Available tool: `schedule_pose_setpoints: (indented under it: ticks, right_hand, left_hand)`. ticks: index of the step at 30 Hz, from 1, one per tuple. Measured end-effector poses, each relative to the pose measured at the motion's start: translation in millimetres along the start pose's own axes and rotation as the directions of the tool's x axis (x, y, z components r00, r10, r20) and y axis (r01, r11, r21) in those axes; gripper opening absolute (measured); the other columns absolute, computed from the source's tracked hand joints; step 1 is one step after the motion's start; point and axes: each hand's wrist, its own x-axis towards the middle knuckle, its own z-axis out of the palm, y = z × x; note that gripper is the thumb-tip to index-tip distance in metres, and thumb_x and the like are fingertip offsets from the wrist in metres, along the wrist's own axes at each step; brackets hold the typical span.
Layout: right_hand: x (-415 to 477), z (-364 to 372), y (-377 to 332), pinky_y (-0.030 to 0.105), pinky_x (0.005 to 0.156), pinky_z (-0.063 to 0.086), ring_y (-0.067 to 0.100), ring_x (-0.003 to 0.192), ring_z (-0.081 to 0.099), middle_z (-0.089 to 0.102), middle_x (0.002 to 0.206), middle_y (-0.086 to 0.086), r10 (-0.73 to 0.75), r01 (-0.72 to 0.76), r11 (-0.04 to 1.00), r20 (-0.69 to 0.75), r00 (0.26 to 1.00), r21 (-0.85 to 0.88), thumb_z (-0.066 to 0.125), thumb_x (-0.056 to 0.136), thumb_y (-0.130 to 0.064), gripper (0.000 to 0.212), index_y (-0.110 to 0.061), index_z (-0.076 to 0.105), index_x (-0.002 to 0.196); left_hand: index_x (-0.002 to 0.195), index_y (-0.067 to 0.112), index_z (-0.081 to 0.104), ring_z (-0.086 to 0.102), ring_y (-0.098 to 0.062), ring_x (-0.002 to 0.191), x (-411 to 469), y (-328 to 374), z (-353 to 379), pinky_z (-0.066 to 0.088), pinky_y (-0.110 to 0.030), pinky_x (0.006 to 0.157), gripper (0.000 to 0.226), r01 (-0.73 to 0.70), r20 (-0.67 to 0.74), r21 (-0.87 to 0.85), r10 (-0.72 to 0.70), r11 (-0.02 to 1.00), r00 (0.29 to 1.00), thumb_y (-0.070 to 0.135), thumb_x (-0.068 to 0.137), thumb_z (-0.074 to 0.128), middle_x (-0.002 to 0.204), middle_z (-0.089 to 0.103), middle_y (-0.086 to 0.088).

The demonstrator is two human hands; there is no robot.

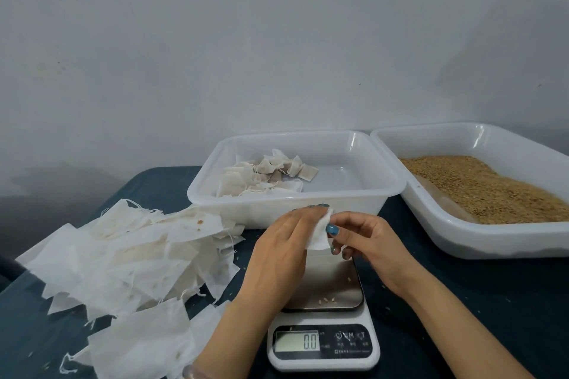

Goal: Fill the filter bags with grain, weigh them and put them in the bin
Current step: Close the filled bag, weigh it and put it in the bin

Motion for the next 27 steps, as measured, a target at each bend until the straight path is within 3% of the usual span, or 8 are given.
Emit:
schedule_pose_setpoints:
  ticks: [8, 12, 14, 18, 23, 27]
  right_hand:
    - [2.5, -0.3, 2.2, 0.020, 0.057, 0.050, 0.015, 0.065, 0.064, 0.070, 0.077, 0.004, 0.004, -0.004, 1.000, 0.001, 1.000, 0.030, 0.076, 0.074, -0.023, 0.015, -0.019, 0.067, 0.086]
    - [3.0, 0.7, 1.7, 0.021, 0.056, 0.050, 0.013, 0.060, 0.063, 0.066, 0.068, 0.003, -0.025, 0.025, 0.999, -0.019, 0.999, -0.021, 0.079, 0.068, -0.034, 0.023, -0.019, 0.063, 0.077]
    - [3.4, 2.4, 2.3, 0.021, 0.055, 0.050, 0.011, 0.057, 0.061, 0.064, 0.064, 0.001, -0.042, 0.040, 0.998, -0.033, 0.999, -0.055, 0.078, 0.068, -0.037, 0.032, -0.013, 0.060, 0.079]
    - [3.3, 2.3, 2.3, 0.021, 0.055, 0.051, 0.013, 0.060, 0.064, 0.069, 0.069, 0.001, -0.062, 0.058, 0.996, -0.064, 0.996, -0.067, 0.072, 0.078, -0.029, 0.025, -0.010, 0.061, 0.091]
    - [2.4, -0.1, 1.1, 0.020, 0.056, 0.050, 0.015, 0.064, 0.067, 0.072, 0.077, 0.002, -0.059, 0.058, 0.998, -0.057, 0.997, -0.019, 0.070, 0.078, -0.023, 0.009, -0.024, 0.069, 0.087]
    - [2.1, 1.2, 0.0, 0.020, 0.056, 0.050, 0.015, 0.065, 0.066, 0.071, 0.077, 0.002, -0.044, 0.045, 0.999, -0.039, 0.998, 0.025, 0.071, 0.078, -0.020, 0.009, -0.026, 0.070, 0.084]
  left_hand:
    - [0.131, 0.011, 0.060, 0.062, -0.021, 0.115, 0.4, 0.8, 1.8, 0.051, -0.031, 0.093, 0.056, -0.018, 0.052, -0.007, 0.019, 1.000, 0.998, 0.004, 0.083, 0.033, 0.126, 0.066, -0.003]
    - [0.130, 0.009, 0.061, 0.063, -0.022, 0.114, 0.1, 0.2, 2.8, 0.052, -0.033, 0.094, 0.054, -0.041, 0.067, 0.001, 0.041, 0.999, 0.997, 0.004, 0.084, 0.034, 0.125, 0.066, -0.005]
    - [0.128, 0.007, 0.062, 0.064, -0.024, 0.113, -0.1, 0.5, 3.4, 0.053, -0.034, 0.094, 0.051, -0.061, 0.074, 0.013, 0.059, 0.998, 0.996, 0.004, 0.085, 0.035, 0.124, 0.067, -0.006]
    - [0.130, 0.007, 0.062, 0.065, -0.025, 0.111, 0.4, 1.3, 2.4, 0.054, -0.032, 0.089, 0.057, -0.024, 0.075, 0.040, 0.021, 0.999, 0.997, 0.004, 0.082, 0.030, 0.123, 0.068, -0.007]
    - [0.134, 0.009, 0.060, 0.065, -0.025, 0.110, -0.1, 2.9, 1.1, 0.054, -0.031, 0.085, 0.062, 0.018, 0.070, 0.037, -0.021, 0.999, 0.997, 0.007, 0.081, 0.027, 0.125, 0.067, -0.006]
    - [0.135, 0.010, 0.058, 0.065, -0.025, 0.110, -0.3, 2.4, 1.7, 0.055, -0.033, 0.084, 0.064, 0.023, 0.075, 0.020, -0.025, 1.000, 0.997, 0.007, 0.080, 0.027, 0.125, 0.067, -0.006]
